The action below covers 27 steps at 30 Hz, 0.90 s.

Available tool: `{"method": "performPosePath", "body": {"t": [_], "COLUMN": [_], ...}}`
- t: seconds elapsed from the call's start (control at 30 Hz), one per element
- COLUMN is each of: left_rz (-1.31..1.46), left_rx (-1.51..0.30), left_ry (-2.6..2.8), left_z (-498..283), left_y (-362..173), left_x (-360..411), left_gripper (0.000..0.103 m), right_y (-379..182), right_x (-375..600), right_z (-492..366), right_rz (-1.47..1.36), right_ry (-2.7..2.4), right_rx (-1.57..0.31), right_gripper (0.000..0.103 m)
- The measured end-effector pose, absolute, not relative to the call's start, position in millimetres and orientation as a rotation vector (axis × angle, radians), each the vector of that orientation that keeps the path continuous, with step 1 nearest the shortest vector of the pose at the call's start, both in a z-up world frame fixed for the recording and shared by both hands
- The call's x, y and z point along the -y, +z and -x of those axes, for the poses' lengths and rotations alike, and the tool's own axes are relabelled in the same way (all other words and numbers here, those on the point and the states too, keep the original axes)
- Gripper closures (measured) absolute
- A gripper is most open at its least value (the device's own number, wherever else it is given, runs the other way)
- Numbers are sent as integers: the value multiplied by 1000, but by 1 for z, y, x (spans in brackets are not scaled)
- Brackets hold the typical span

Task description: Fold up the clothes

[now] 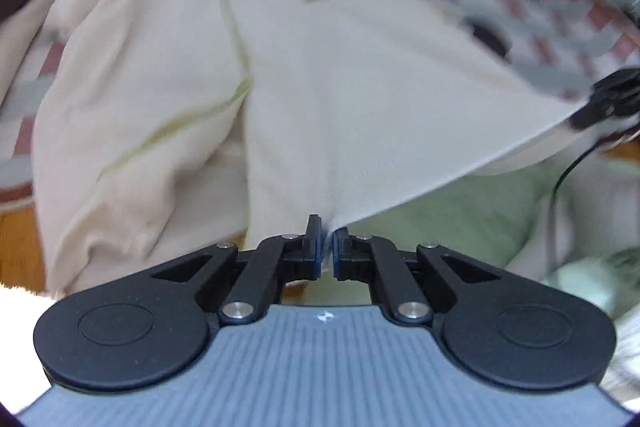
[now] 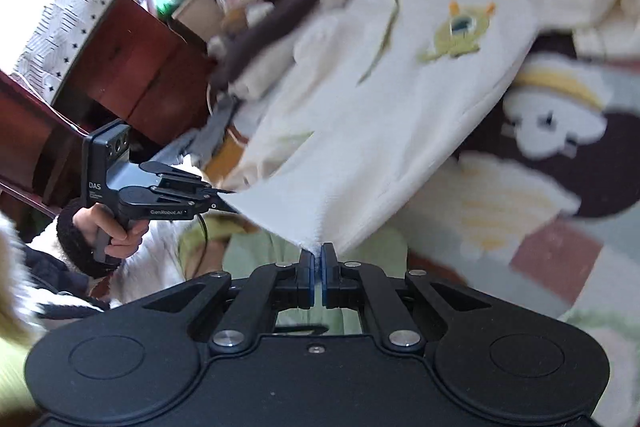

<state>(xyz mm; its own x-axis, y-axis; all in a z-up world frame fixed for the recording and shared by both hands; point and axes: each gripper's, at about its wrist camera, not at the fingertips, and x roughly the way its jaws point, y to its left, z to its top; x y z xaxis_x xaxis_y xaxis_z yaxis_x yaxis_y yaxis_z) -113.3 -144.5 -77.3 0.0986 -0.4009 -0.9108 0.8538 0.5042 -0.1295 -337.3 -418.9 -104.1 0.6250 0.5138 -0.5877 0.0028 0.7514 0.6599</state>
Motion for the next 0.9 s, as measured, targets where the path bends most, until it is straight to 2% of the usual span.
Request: {"method": "performPosePath", "body": {"t": [0.1, 0.13, 0.17, 0.23, 0.3, 0.37, 0.47, 0.6, 0.63, 0.7, 0.73, 0.83, 0.9], "left_rz": [-571, -586, -598, -597, -606, -627, -624, -617, -637, -737, -773, -643, -662], "left_rx": [-1033, -982, -930, -817, -733, -682, -662, -712, -725, -734, -718, -726, -616], "left_ry": [-998, -1020, -1044, -1121, -1205, -1272, -1341, -1384, -1362, -1195, -1107, -1115, -1111], "left_z": [126, 133, 140, 156, 170, 184, 197, 201, 204, 199, 195, 181, 182], "left_y": [-68, -61, -54, -38, -29, -26, -32, -54, -64, -83, -86, -69, -53], "left_x": [156, 161, 167, 177, 189, 207, 235, 271, 275, 282, 282, 259, 241], "left_gripper": [93, 80, 60, 42, 38, 29, 22, 21, 21, 55, 102, 100, 100], "right_y": [-117, -118, -117, -113, -106, -99, -94, -87, -85, -83, -82, -84, -89], "right_x": [415, 416, 419, 424, 429, 435, 440, 440, 441, 441, 439, 438, 440], "right_z": [329, 327, 326, 325, 326, 326, 322, 319, 318, 316, 316, 316, 317], "right_rz": [-689, -697, -707, -714, -721, -735, -773, -817, -833, -863, -866, -884, -916], "right_ry": [279, 273, 269, 261, 256, 258, 266, 294, 306, 340, 347, 344, 336], "right_rx": [-880, -878, -872, -854, -831, -807, -780, -733, -716, -685, -680, -687, -695], "right_gripper": [98, 98, 98, 98, 98, 98, 98, 98, 98, 98, 98, 98, 93]}}
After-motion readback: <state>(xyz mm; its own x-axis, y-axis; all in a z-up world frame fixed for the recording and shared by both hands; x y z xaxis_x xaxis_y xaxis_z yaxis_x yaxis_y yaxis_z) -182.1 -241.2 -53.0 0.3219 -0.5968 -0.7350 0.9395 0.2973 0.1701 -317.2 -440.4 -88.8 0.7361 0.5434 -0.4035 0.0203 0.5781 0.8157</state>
